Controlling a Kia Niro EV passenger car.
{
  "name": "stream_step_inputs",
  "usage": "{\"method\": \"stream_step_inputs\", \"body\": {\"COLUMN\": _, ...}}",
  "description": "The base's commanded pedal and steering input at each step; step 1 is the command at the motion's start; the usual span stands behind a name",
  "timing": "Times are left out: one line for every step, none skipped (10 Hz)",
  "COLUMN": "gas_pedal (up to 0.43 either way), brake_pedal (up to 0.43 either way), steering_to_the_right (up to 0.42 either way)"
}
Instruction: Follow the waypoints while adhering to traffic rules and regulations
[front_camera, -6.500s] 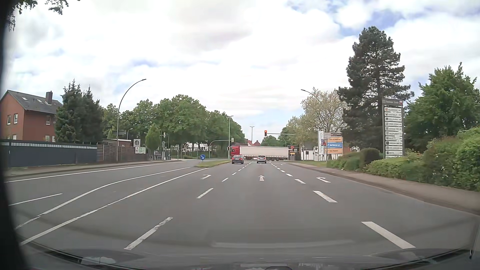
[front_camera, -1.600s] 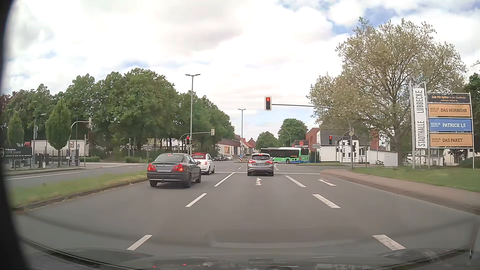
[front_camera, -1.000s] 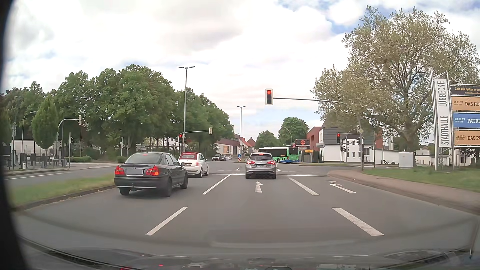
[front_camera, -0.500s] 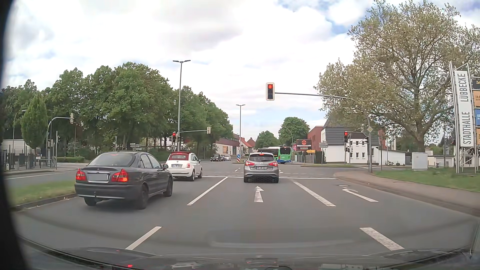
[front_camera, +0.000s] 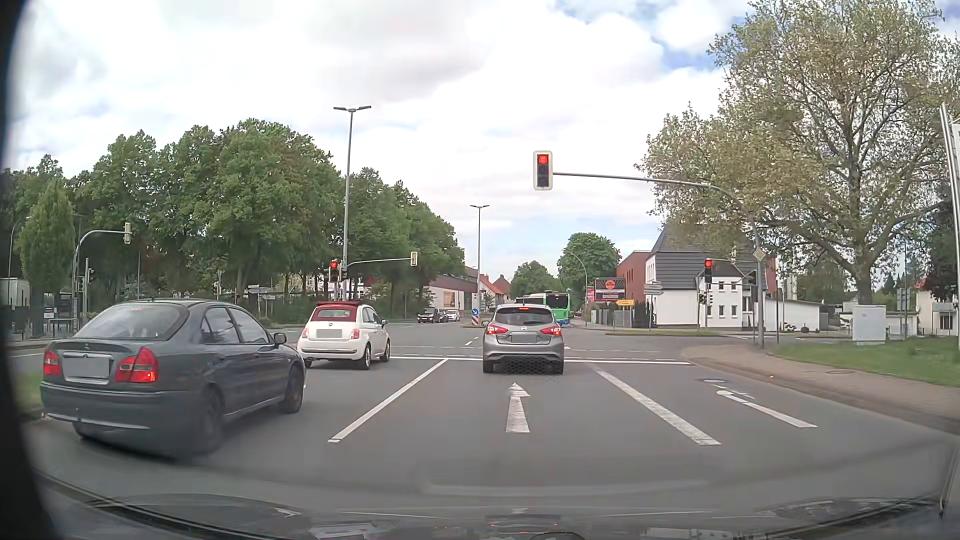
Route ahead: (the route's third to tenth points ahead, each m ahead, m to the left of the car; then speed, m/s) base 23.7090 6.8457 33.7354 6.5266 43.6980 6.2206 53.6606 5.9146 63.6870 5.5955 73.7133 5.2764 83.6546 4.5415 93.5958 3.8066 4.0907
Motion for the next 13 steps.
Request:
{"method": "stream_step_inputs", "body": {"gas_pedal": 0.000, "brake_pedal": 0.000, "steering_to_the_right": 0.002}}
{"method": "stream_step_inputs", "body": {"gas_pedal": 0.000, "brake_pedal": 0.000, "steering_to_the_right": 0.003}}
{"method": "stream_step_inputs", "body": {"gas_pedal": 0.000, "brake_pedal": 0.000, "steering_to_the_right": 0.006}}
{"method": "stream_step_inputs", "body": {"gas_pedal": 0.000, "brake_pedal": 0.000, "steering_to_the_right": 0.006}}
{"method": "stream_step_inputs", "body": {"gas_pedal": 0.000, "brake_pedal": 0.000, "steering_to_the_right": 0.006}}
{"method": "stream_step_inputs", "body": {"gas_pedal": 0.000, "brake_pedal": 0.000, "steering_to_the_right": 0.006}}
{"method": "stream_step_inputs", "body": {"gas_pedal": 0.000, "brake_pedal": 0.000, "steering_to_the_right": 0.005}}
{"method": "stream_step_inputs", "body": {"gas_pedal": 0.000, "brake_pedal": 0.000, "steering_to_the_right": 0.005}}
{"method": "stream_step_inputs", "body": {"gas_pedal": 0.000, "brake_pedal": 0.000, "steering_to_the_right": 0.005}}
{"method": "stream_step_inputs", "body": {"gas_pedal": 0.000, "brake_pedal": 0.000, "steering_to_the_right": 0.005}}
{"method": "stream_step_inputs", "body": {"gas_pedal": 0.000, "brake_pedal": 0.000, "steering_to_the_right": 0.005}}
{"method": "stream_step_inputs", "body": {"gas_pedal": 0.000, "brake_pedal": 0.000, "steering_to_the_right": 0.005}}
{"method": "stream_step_inputs", "body": {"gas_pedal": 0.000, "brake_pedal": 0.000, "steering_to_the_right": 0.005}}
